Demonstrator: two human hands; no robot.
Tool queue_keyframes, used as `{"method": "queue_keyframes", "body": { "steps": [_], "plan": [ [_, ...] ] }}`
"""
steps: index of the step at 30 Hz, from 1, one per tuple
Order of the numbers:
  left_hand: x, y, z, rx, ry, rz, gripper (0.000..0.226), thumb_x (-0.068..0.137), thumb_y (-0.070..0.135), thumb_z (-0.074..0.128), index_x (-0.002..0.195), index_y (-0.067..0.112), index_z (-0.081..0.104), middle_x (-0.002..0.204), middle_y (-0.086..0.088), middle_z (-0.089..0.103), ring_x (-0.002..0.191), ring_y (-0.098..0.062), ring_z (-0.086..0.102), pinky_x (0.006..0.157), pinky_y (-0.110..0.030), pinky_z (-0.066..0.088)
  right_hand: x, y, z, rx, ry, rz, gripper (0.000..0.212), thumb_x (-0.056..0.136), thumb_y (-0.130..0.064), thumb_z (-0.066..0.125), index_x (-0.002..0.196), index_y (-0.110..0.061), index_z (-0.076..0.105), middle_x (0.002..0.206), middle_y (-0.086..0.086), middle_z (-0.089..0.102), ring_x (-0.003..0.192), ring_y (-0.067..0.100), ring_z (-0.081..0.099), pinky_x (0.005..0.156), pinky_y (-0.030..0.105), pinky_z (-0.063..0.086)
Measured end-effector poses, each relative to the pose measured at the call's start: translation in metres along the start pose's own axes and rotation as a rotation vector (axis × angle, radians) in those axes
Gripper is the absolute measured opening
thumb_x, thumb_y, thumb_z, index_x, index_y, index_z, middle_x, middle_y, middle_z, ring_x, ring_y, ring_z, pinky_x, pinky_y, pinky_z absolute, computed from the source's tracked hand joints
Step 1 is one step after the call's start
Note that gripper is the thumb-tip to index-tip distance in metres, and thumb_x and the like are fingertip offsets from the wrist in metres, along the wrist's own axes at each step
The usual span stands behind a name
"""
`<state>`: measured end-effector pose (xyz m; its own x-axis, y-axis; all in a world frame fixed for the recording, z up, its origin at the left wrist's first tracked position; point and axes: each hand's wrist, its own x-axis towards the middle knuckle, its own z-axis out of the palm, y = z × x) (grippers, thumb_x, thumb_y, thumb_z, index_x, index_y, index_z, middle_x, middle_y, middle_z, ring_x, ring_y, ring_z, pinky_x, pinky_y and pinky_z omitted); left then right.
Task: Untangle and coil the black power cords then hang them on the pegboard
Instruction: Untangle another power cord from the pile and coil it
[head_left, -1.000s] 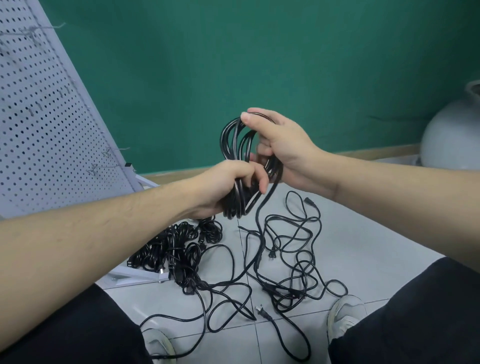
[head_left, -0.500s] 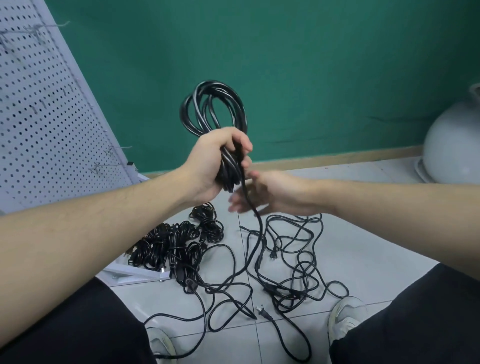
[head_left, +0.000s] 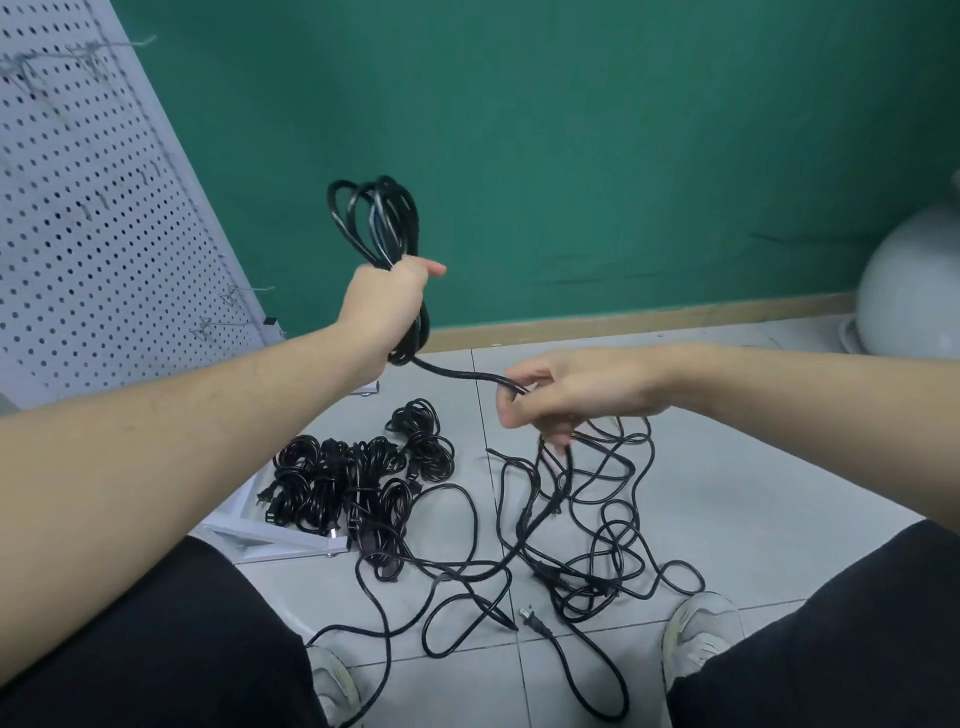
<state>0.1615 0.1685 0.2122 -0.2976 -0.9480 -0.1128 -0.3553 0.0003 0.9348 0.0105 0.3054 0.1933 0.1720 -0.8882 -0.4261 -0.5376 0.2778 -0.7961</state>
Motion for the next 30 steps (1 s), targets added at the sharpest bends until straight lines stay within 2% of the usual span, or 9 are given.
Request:
{"method": "queue_keyframes", "body": {
  "steps": [2,5,11,15,18,23,25,27,30],
  "plan": [
    [0.001,-0.008,-0.001,0.167,-0.026,0.075,0.032,0.097,0.035,0.048,0.115,0.037,0.074,0.089,0.004,0.052,0.092,-0.024,0.054,0.077,-0.032,0.039,-0.001,-0.004,0.000,-0.177,0.077,-0.095,0.013,0.101,-0.022,0.059,0.112,-0.018,0.063,0.069,-0.002,0.050,0.060,0.012,0.047,0.059,0.022,0.044],
    [0.002,-0.014,0.001,0.314,-0.117,0.059,0.031,0.093,0.045,0.051,0.109,0.035,0.076,0.066,0.000,0.047,0.074,-0.025,0.051,0.076,-0.032,0.044,-0.003,-0.011,-0.003,-0.230,0.132,-0.191,0.010,0.103,-0.022,0.057,0.108,-0.022,0.066,0.075,-0.005,0.058,0.059,0.013,0.044,0.052,0.026,0.042],
    [-0.012,-0.013,0.006,0.320,-0.351,0.032,0.049,0.093,0.069,0.054,0.065,0.035,0.078,0.076,-0.003,0.050,0.063,-0.017,0.046,0.069,-0.030,0.038,-0.013,-0.014,-0.022,-0.135,0.465,-0.236,0.021,0.092,-0.038,0.071,0.089,-0.017,0.070,0.054,0.008,0.059,0.045,0.022,0.053,0.049,0.027,0.047],
    [-0.024,-0.005,0.013,0.354,-0.414,0.067,0.075,0.080,0.091,0.034,0.079,0.033,0.082,0.087,-0.005,0.063,0.079,-0.019,0.059,0.071,-0.032,0.042,-0.011,-0.010,-0.035,-0.297,0.768,-0.080,0.060,0.075,-0.063,0.077,0.065,-0.009,0.054,0.048,0.007,0.057,0.043,0.013,0.047,0.051,0.025,0.039],
    [-0.027,-0.004,0.015,0.355,-0.503,0.166,0.073,0.060,0.099,0.050,0.080,0.036,0.082,0.086,0.000,0.061,0.071,-0.015,0.055,0.067,-0.033,0.041,-0.008,-0.008,-0.041,-0.238,0.784,-0.059,0.051,0.074,-0.060,0.079,0.068,-0.015,0.053,0.057,-0.001,0.047,0.051,0.010,0.036,0.054,0.028,0.032],
    [-0.019,-0.010,0.016,0.399,-0.537,0.197,0.051,0.060,0.055,0.073,0.079,0.007,0.070,0.072,-0.002,0.052,0.062,-0.021,0.044,0.059,-0.031,0.036,-0.012,-0.004,-0.048,0.064,0.639,-0.234,0.011,0.092,-0.028,0.073,0.086,-0.021,0.068,0.071,-0.013,0.062,0.057,0.003,0.046,0.059,0.023,0.041],
    [-0.018,-0.012,0.014,0.344,-0.531,0.138,0.033,0.072,0.036,0.073,0.072,0.004,0.063,0.064,-0.002,0.051,0.050,-0.020,0.042,0.044,-0.024,0.035,-0.014,-0.002,-0.049,0.130,0.604,-0.285,0.006,0.097,-0.019,0.067,0.093,-0.021,0.070,0.065,-0.010,0.057,0.056,0.007,0.047,0.057,0.025,0.043],
    [-0.018,-0.014,0.013,0.337,-0.512,0.135,0.019,0.077,0.027,0.070,0.068,0.012,0.066,0.067,0.001,0.053,0.051,-0.018,0.044,0.041,-0.024,0.034,-0.016,-0.002,-0.049,0.028,0.622,-0.292,0.002,0.098,-0.020,0.067,0.096,-0.019,0.066,0.059,-0.010,0.054,0.048,0.014,0.048,0.052,0.027,0.044],
    [-0.022,-0.017,0.014,0.313,-0.496,0.158,0.018,0.066,0.033,0.066,0.065,0.015,0.071,0.074,0.001,0.056,0.062,-0.018,0.047,0.054,-0.030,0.036,-0.016,-0.006,-0.047,-0.288,0.717,-0.177,0.030,0.093,-0.045,0.068,0.090,-0.017,0.060,0.055,-0.002,0.065,0.045,0.020,0.062,0.055,0.025,0.050]
  ]
}}
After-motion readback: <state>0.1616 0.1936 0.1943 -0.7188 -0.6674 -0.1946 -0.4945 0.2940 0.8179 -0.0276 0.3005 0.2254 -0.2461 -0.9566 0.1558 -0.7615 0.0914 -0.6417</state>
